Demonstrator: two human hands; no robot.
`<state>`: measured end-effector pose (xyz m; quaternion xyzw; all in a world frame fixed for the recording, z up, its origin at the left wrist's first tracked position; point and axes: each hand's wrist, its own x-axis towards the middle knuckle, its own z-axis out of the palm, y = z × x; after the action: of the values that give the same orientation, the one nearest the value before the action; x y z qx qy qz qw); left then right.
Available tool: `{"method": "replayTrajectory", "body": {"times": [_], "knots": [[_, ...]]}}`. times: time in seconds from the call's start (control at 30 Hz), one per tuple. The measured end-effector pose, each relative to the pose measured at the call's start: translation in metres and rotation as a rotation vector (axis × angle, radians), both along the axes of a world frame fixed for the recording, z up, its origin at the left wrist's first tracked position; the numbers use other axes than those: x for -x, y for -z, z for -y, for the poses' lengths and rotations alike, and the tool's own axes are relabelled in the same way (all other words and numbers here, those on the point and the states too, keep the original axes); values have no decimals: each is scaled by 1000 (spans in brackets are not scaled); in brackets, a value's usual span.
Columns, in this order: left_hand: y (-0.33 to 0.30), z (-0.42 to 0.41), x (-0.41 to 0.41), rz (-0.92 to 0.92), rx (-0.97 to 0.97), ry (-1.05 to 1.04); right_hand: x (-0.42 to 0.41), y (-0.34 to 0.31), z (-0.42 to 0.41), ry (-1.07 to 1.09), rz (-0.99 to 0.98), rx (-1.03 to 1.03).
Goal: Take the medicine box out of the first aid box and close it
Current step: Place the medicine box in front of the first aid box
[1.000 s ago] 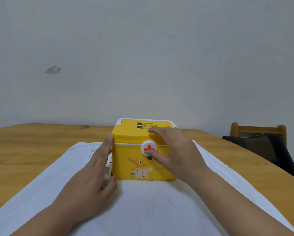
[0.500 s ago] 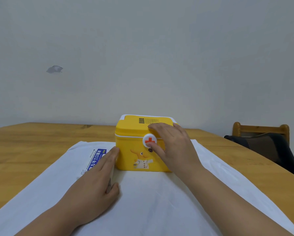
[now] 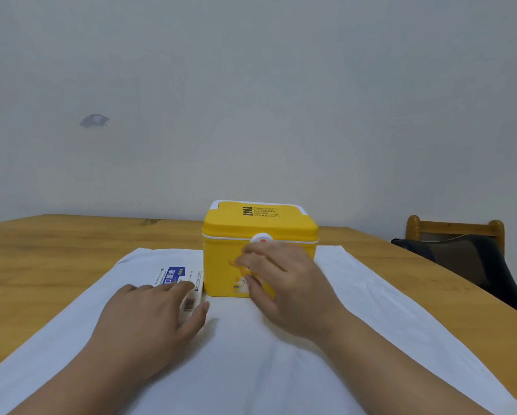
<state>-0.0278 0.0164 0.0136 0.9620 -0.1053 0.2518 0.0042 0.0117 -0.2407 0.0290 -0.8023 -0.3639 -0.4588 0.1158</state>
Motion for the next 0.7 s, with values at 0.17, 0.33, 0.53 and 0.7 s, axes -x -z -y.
{"method": "replayTrajectory", "body": {"times": [0.17, 0.33, 0.53, 0.7], "knots": [[-9, 5, 5, 99, 6, 17, 16, 1, -21, -50, -654, -30], [-9, 7, 8, 120, 72, 91, 33, 4, -28, -43, -794, 122], [-7, 6, 11, -51, 261, 283, 53, -4, -25, -59, -811, 230], [-2, 2, 12, -77, 313, 391, 51, -8, 4, 19, -799, 229]]}}
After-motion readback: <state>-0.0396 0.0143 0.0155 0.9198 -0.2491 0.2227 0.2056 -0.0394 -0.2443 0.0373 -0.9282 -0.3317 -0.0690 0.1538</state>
